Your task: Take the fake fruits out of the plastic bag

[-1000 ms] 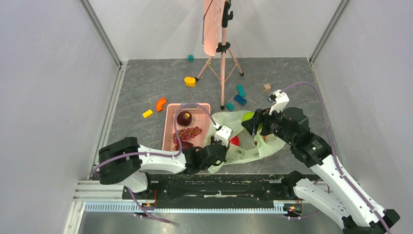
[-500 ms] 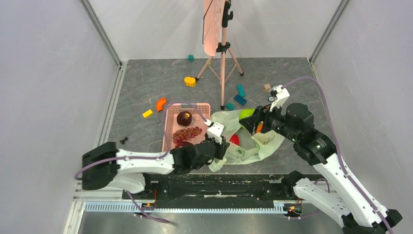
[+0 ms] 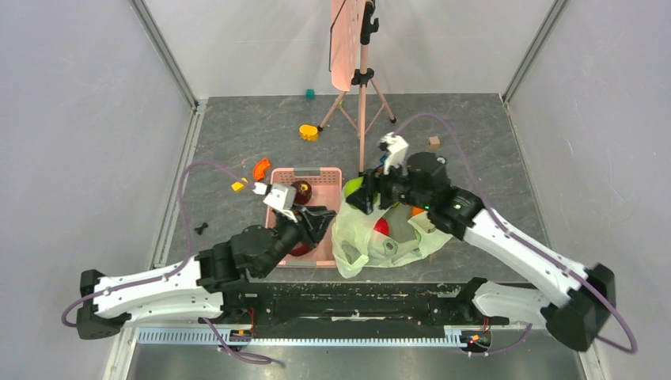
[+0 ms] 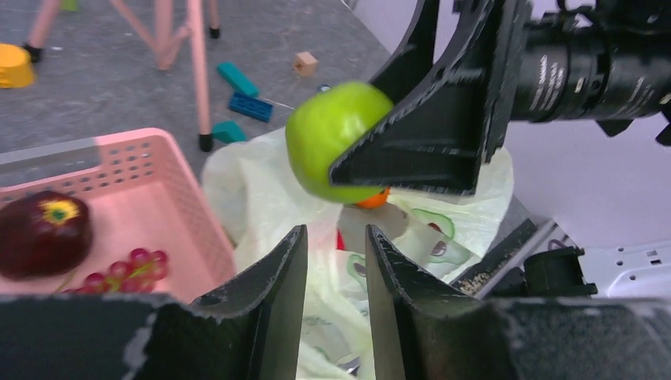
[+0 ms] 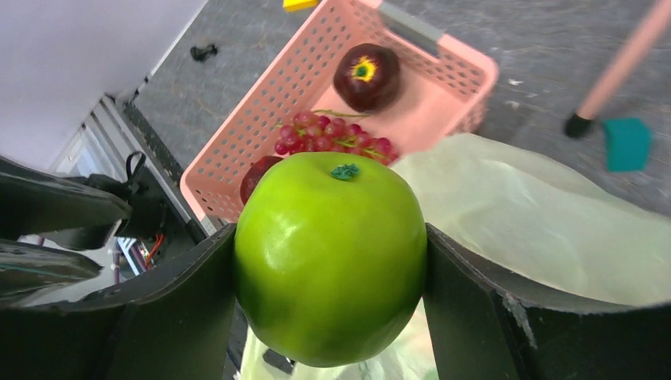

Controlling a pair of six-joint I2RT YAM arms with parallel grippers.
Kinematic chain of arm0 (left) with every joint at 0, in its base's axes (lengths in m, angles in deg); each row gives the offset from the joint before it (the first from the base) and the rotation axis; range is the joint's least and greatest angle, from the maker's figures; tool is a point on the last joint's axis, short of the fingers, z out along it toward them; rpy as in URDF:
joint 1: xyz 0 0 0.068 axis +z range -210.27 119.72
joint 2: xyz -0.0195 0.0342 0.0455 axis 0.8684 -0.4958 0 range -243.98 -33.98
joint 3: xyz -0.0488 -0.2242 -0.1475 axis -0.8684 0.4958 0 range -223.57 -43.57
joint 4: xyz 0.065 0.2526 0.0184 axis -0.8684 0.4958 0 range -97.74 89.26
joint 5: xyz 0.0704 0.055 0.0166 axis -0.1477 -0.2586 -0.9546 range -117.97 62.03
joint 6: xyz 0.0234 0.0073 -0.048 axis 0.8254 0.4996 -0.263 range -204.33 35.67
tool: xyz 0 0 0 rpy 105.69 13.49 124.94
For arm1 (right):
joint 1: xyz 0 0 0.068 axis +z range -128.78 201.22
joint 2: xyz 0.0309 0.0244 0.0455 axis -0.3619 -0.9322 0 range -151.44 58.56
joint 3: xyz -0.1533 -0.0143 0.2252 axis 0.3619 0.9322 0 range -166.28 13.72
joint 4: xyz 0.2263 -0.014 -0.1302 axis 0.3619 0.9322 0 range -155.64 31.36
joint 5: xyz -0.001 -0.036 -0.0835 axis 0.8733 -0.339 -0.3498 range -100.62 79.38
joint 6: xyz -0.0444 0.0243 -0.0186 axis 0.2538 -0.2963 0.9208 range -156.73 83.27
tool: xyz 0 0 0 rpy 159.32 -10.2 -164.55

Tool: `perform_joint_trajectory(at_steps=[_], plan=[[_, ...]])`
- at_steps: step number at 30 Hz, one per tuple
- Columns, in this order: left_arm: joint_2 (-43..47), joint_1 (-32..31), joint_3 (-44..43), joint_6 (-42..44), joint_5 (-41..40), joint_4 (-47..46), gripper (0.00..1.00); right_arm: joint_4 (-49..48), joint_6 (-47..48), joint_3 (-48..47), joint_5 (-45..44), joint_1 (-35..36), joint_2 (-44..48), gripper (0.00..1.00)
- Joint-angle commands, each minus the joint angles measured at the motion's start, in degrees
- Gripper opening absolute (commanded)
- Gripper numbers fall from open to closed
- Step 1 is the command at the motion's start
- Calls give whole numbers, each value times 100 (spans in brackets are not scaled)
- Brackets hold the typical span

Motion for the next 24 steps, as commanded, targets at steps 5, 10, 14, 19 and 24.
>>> perform_joint_trajectory(at_steps=[5, 10, 14, 19, 24], plan=[[991, 13, -33, -229, -1245, 1601, 45, -915, 416, -1123, -521, 868, -1937, 64], [1056, 12, -24, -339, -1430, 1950, 54, -629, 558, -2001, -1119, 875, -3314, 63], [1009, 12, 24, -373, -1515, 1967, 65, -245, 735, -2745, -1604, 878, -4248, 63], [941, 12, 27, -373, -1551, 2002, 79, 159, 870, -3350, -2012, 880, -4995, 64], [912, 15, 93, -373, -1561, 1914, 88, 333, 939, -3387, -2352, 875, -5236, 67]])
